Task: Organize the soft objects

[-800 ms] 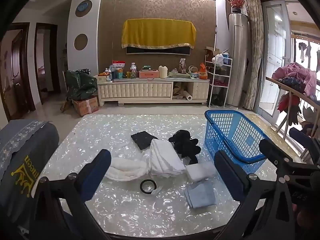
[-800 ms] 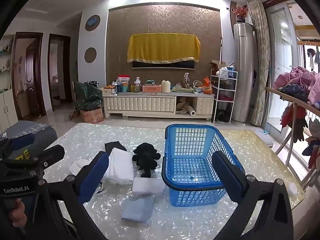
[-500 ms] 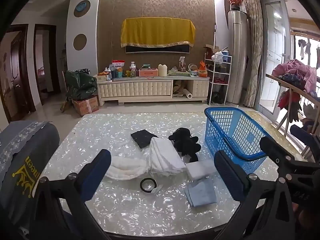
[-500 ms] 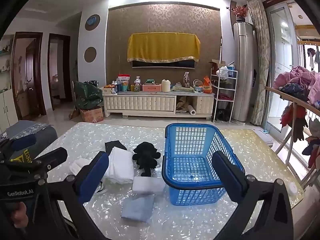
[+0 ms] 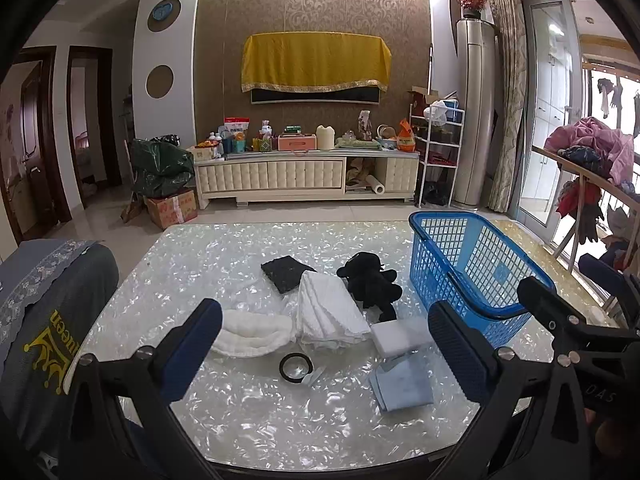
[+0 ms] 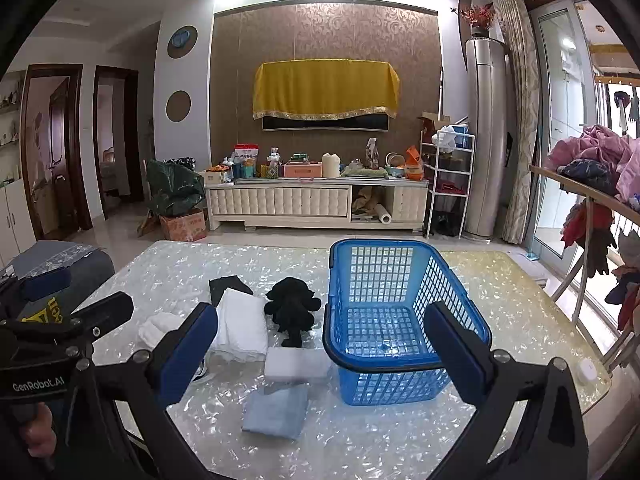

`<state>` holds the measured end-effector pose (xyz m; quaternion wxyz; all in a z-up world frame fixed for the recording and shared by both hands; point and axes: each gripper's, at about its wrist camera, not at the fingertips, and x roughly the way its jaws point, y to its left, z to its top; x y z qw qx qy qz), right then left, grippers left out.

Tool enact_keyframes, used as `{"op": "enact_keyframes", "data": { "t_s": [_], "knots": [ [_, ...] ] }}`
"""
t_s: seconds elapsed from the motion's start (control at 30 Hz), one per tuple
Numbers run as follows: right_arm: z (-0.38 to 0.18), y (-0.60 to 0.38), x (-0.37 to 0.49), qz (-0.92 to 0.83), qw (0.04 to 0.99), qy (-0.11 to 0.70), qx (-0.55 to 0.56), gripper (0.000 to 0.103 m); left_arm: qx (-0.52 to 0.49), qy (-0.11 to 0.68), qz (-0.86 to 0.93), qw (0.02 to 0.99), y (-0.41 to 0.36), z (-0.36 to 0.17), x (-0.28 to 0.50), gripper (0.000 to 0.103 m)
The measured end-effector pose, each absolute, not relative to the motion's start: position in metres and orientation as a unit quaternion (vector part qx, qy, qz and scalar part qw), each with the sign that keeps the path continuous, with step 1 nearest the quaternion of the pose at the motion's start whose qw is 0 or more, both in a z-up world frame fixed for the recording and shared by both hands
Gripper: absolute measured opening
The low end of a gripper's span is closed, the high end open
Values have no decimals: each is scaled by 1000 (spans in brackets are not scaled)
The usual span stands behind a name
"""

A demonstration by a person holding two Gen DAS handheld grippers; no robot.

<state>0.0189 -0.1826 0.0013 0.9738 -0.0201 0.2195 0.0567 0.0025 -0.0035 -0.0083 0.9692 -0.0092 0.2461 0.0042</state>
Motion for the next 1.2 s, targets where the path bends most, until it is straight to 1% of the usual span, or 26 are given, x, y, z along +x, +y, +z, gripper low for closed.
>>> {"op": "enact_keyframes", "data": {
  "t_s": [1.2],
  "knots": [
    [0,-182,20,57,970,233,-26,103,-7,248,3,969,-2,-4,0,102]
  ]
}}
